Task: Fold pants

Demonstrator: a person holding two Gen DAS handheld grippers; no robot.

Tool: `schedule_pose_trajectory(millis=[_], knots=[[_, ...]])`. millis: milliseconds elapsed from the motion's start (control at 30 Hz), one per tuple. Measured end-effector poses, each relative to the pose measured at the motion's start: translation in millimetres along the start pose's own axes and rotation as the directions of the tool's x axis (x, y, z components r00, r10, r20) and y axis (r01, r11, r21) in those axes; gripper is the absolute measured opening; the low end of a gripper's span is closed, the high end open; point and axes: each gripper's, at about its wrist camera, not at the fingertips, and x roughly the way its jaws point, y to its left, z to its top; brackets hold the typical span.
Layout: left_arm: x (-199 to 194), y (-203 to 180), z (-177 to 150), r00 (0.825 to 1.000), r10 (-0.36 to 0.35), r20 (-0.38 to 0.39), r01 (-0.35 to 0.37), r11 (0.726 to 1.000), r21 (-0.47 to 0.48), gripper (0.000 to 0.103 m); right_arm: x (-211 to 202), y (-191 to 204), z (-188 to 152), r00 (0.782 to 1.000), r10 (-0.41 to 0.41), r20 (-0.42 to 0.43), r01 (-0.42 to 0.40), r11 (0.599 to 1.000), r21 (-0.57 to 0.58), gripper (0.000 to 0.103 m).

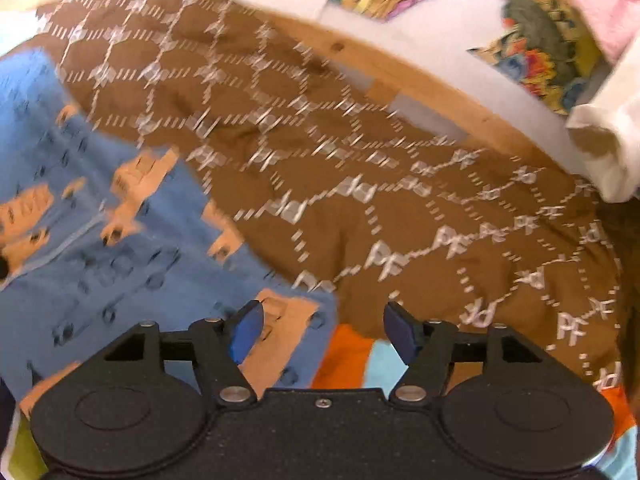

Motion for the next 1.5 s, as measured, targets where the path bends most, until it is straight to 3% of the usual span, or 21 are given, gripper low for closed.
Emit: schedule_pose_trajectory(millis=[133, 267, 400, 467, 567, 633, 833, 867, 933, 1000, 1100, 1267, 1400, 1500], knots=[[-18.6, 6.6, 2.9, 1.000, -0.022, -0.005, 0.021, 0.999, -0.043, 0.012, -8.9, 12.3, 4.1, 0.999, 0.004, 0.038, -0.004, 1.000, -0.002, 0.066], [-65.9, 17.1, -1.5, 0.998, 0.016, 0.065, -0.012, 0.998, -0.055, 0.024, -28.6, 31.4, 21.8, 0.988, 0.118, 0.104, -0.118, 0.993, -0.014, 0.068], [-107.5, 41.8, -6.1, 0.979, 0.118, 0.163, -0.097, 0.986, -0.133, 0.031, -34.0, 68.4, 36.4, 0.949, 0.286, 0.130, -0.274, 0.956, -0.103, 0.067], [-115.3, 58.3, -3.8, 0.961, 0.202, 0.189, -0.165, 0.967, -0.194, 0.034, -26.0, 89.9, 41.9, 0.942, 0.318, 0.107, -0.301, 0.942, -0.148, 0.065], [-118.5, 75.1, 3.0, 0.935, 0.274, 0.226, -0.225, 0.949, -0.221, 0.034, -4.8, 112.8, 47.4, 0.949, 0.313, 0.045, -0.299, 0.936, -0.188, 0.063], [-118.9, 85.1, 9.6, 0.916, 0.309, 0.254, -0.258, 0.942, -0.214, 0.038, -4.2, 110.6, 54.3, 0.948, 0.313, 0.050, -0.303, 0.941, -0.150, 0.062], [-107.3, 112.2, 21.3, 0.925, 0.276, 0.261, -0.199, 0.937, -0.289, 0.039, -35.9, 104.7, 51.9, 0.955, 0.287, 0.069, -0.279, 0.954, -0.110, 0.063], [-108.2, 111.7, 20.3, 0.924, 0.272, 0.268, -0.189, 0.936, -0.297, 0.043, -41.2, 106.1, 46.0, 0.956, 0.286, 0.065, -0.279, 0.955, -0.102, 0.063], [-114.2, 106.3, 13.9, 0.918, 0.278, 0.283, -0.189, 0.934, -0.304, 0.064, -49.6, 109.4, 37.1, 0.958, 0.282, 0.052, -0.277, 0.957, -0.087, 0.063], [-120.5, 96.8, 9.2, 0.894, 0.315, 0.318, -0.225, 0.930, -0.290, 0.072, -52.5, 114.3, 29.0, 0.959, 0.281, 0.034, -0.278, 0.957, -0.081, 0.064], [-120.0, 86.8, 12.1, 0.855, 0.381, 0.353, -0.308, 0.919, -0.248, 0.076, -51.3, 116.2, 23.0, 0.961, 0.274, 0.028, -0.272, 0.961, -0.051, 0.065], [-107.1, 94.3, 24.2, 0.839, 0.389, 0.381, -0.326, 0.919, -0.221, 0.071, -45.5, 108.6, 24.9, 0.960, 0.278, 0.032, -0.278, 0.961, 0.001, 0.071], [-104.4, 104.6, 21.3, 0.820, 0.411, 0.399, -0.325, 0.907, -0.267, 0.042, -45.1, 106.7, 23.0, 0.959, 0.280, 0.033, -0.281, 0.960, 0.020, 0.072], [-104.8, 109.0, 18.1, 0.814, 0.416, 0.407, -0.313, 0.902, -0.297, 0.036, -44.0, 106.9, 22.0, 0.958, 0.286, 0.034, -0.287, 0.957, 0.033, 0.072]])
